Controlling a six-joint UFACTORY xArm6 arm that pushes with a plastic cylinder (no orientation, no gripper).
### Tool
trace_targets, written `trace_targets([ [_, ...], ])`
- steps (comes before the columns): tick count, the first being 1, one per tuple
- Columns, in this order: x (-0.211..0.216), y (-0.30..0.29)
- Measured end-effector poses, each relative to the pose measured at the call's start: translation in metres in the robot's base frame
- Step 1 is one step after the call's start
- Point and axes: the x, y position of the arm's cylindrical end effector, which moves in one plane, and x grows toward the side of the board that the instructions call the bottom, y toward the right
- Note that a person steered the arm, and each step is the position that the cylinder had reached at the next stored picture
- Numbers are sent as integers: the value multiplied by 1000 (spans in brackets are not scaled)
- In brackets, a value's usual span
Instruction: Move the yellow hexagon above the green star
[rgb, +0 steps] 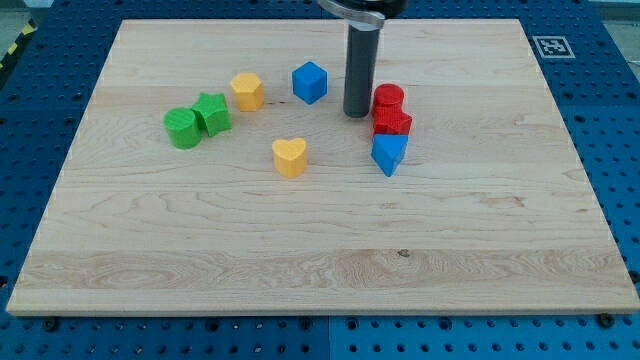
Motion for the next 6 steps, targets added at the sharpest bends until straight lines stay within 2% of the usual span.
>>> trace_targets([
  [1,0,-43],
  [3,-49,-132],
  [6,-65,-116],
])
